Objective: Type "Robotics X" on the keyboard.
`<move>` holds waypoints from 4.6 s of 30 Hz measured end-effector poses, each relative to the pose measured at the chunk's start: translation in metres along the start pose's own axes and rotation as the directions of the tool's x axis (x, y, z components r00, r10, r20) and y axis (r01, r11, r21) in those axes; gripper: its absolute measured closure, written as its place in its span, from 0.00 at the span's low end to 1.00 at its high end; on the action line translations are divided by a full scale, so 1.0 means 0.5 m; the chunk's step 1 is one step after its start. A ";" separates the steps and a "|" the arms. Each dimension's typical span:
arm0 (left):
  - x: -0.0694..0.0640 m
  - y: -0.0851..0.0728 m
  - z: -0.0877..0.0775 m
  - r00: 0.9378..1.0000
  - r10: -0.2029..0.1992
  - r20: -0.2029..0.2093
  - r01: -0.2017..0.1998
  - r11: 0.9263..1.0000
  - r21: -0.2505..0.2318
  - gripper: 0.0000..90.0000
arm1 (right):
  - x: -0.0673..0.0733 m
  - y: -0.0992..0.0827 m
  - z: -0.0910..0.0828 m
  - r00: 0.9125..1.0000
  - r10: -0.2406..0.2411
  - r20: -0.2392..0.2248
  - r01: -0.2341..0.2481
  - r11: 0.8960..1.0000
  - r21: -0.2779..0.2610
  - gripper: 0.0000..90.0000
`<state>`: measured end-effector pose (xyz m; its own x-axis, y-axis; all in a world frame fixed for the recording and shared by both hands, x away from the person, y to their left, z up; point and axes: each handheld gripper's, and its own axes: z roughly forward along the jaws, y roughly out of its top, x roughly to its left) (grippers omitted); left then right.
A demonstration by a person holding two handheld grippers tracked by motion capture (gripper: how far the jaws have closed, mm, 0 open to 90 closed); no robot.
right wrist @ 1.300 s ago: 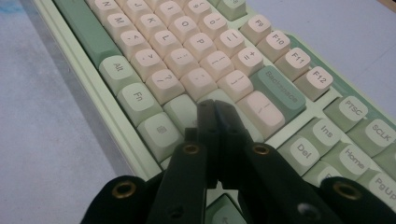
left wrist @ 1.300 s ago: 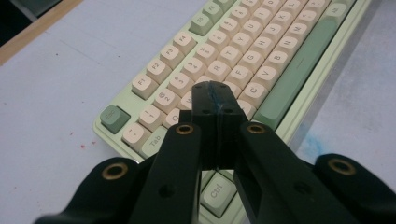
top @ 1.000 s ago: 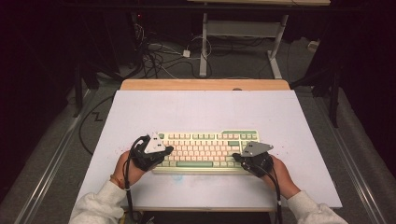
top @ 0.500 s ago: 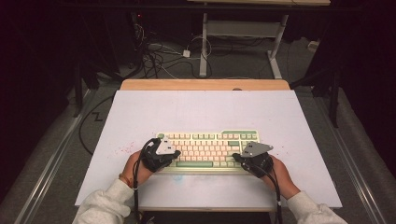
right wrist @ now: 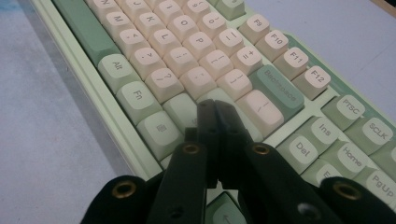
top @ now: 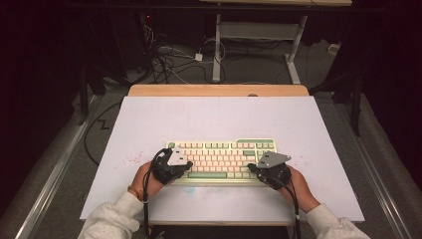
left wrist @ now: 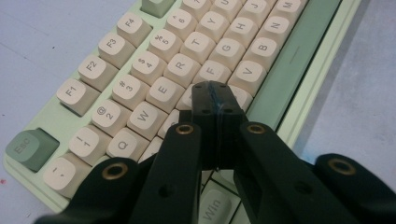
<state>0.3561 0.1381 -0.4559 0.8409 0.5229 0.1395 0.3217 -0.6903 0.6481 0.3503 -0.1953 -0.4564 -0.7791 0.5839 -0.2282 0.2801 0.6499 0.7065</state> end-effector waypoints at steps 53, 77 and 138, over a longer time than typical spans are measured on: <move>-0.014 0.006 -0.040 0.983 0.040 -0.181 -0.066 0.988 -0.140 0.51 | -0.011 0.020 -0.054 0.998 0.027 0.053 -0.019 0.988 -0.150 0.73; -0.028 0.007 -0.032 0.974 0.027 -0.223 -0.068 0.982 -0.178 0.19 | -0.002 0.020 -0.039 0.992 0.032 0.126 -0.013 0.989 -0.144 0.18; -0.061 -0.030 -0.113 0.941 0.077 -0.329 -0.147 0.970 -0.195 0.19 | 0.005 0.008 -0.132 0.981 0.017 0.191 0.022 0.979 -0.201 0.18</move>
<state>0.3008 0.1609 -0.4276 0.6733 0.6034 0.4274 0.1033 -0.6490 0.7537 0.3125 -0.2233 -0.4099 -0.6525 0.6773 -0.3400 0.1446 0.5517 0.8214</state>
